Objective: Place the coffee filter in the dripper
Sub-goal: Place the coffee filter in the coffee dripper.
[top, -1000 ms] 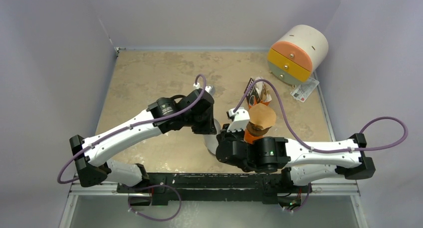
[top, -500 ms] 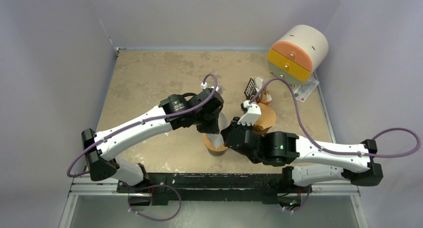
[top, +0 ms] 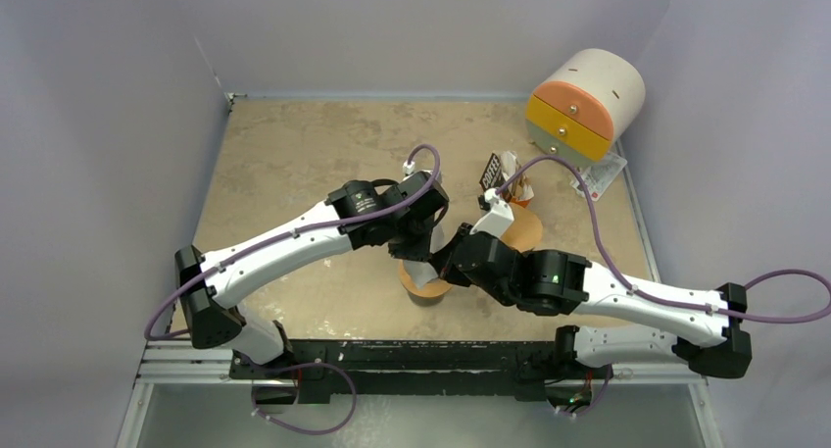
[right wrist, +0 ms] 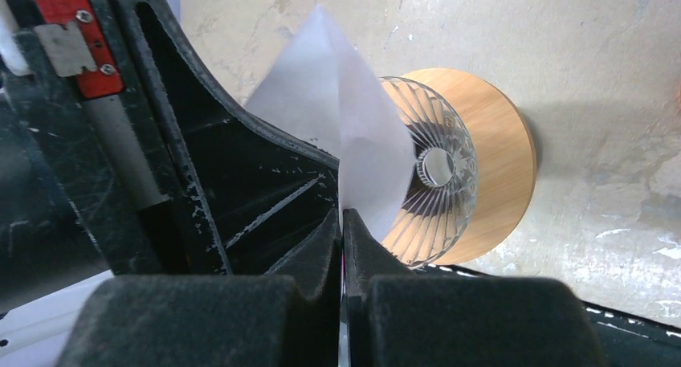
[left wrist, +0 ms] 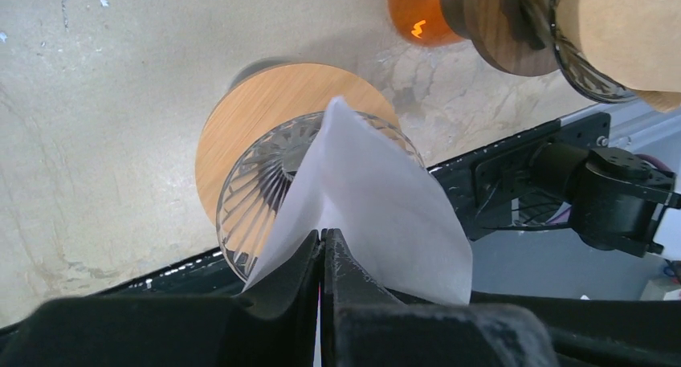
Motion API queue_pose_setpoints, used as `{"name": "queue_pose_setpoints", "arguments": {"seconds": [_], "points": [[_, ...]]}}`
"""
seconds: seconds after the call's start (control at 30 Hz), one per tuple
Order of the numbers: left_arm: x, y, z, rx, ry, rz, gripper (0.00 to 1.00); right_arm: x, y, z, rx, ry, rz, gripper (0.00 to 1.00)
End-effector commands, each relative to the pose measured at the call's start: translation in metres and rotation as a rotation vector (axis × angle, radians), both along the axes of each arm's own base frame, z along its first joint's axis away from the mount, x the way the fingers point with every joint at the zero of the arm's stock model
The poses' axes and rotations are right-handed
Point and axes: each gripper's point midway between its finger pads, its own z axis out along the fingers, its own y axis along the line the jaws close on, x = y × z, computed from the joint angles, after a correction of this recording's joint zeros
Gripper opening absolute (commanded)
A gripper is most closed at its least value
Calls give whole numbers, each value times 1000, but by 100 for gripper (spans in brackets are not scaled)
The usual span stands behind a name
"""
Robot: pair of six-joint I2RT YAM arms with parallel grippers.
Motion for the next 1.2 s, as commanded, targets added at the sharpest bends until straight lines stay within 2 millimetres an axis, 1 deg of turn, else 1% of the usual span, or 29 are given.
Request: {"name": "queue_pose_setpoints", "arguments": {"seconds": [0.0,0.2,0.4,0.5,0.63,0.8,0.93,1.03,1.17], "points": [[4,2,6,29,-23,-12,0,-1,3,5,55,44,-26,0],[3,-1,-4,44,-1,-8,0,-3,4,0,67,65,-30,0],[1,-2,-15,66,26,-11,0,-1,-2,-6,66,56,-54,0],[1,-3,-22,76,36,-8,0,-1,-2,-6,69,55,-54,0],[2,-5,-26,84,42,-9,0,-1,-3,-6,71,54,-54,0],[2,-4,-34,107,51,-9,7,0,-7,-4,73,42,-59,0],[3,-6,-36,109,51,-14,12,1,-12,-2,73,33,-67,0],[3,-6,-38,116,53,-18,13,1,-16,-2,73,26,-73,0],[3,-9,-40,115,59,-25,13,1,-16,-3,71,24,-70,0]]}}
